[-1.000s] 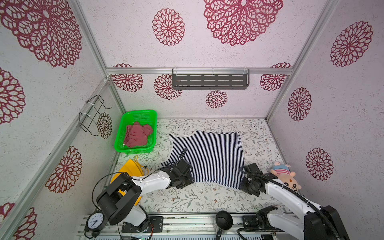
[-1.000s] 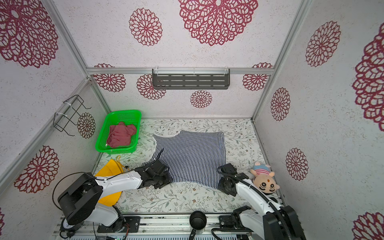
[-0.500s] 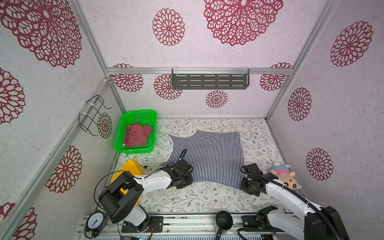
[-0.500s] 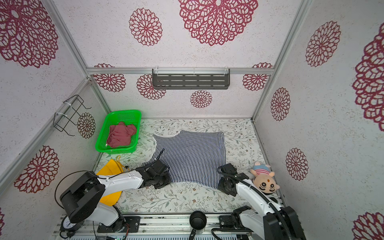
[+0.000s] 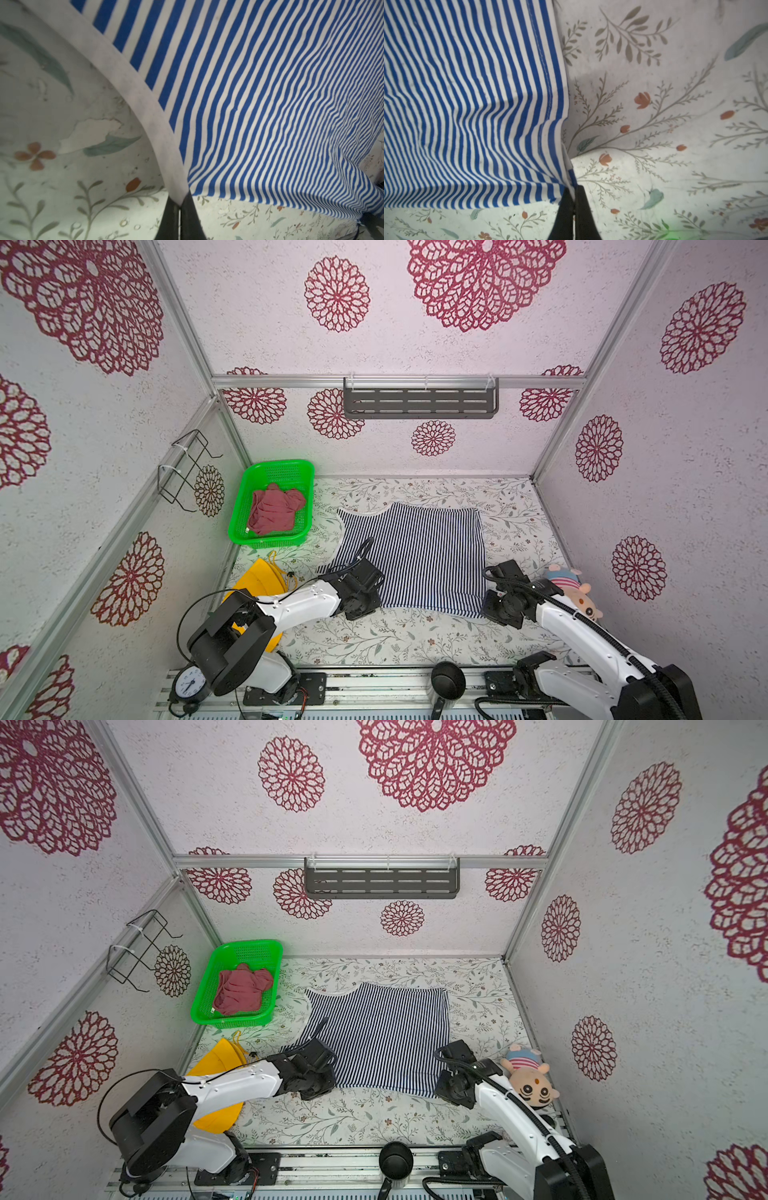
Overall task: Fold and stack the tank tops
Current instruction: 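Grasp the hem corners nearest the robot with both grippers, then lift the hem and fold it away from the robot toward the neckline with both grippers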
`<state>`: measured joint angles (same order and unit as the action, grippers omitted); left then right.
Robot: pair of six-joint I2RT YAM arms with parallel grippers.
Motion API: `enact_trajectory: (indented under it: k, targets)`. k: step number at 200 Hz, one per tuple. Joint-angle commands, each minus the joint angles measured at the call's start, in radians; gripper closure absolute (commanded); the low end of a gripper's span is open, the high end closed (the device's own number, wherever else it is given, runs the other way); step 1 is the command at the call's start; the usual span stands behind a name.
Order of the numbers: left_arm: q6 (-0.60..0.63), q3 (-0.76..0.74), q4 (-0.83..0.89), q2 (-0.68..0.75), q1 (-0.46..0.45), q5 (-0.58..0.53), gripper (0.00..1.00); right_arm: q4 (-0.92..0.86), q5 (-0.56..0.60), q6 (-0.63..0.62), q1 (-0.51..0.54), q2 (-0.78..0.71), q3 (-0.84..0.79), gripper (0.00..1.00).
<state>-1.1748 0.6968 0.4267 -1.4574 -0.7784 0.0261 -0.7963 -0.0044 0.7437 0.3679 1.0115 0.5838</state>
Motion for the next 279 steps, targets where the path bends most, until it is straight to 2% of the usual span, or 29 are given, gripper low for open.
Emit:
enact_trajectory:
  k: [1,43,73,163,279]
  targets:
    - [0.005,-0.002,0.120,0.046,-0.015,-0.032,1.00,-0.151,0.037,-0.031,0.006,-0.023,0.046,1.00]
    - [0.052,0.046,0.165,0.070,0.000,-0.061,1.00,-0.130,0.007,-0.057,0.006,0.005,0.065,1.00]
    - [0.180,0.167,0.236,-0.004,0.021,-0.050,1.00,-0.088,-0.040,-0.116,0.000,0.074,0.112,1.00]
    - [0.437,0.385,0.315,-0.165,0.125,0.011,1.00,-0.080,-0.029,-0.310,-0.070,0.309,0.303,1.00]
    - [0.617,0.605,0.381,-0.354,0.199,0.050,1.00,-0.030,-0.053,-0.441,-0.182,0.496,0.419,1.00]
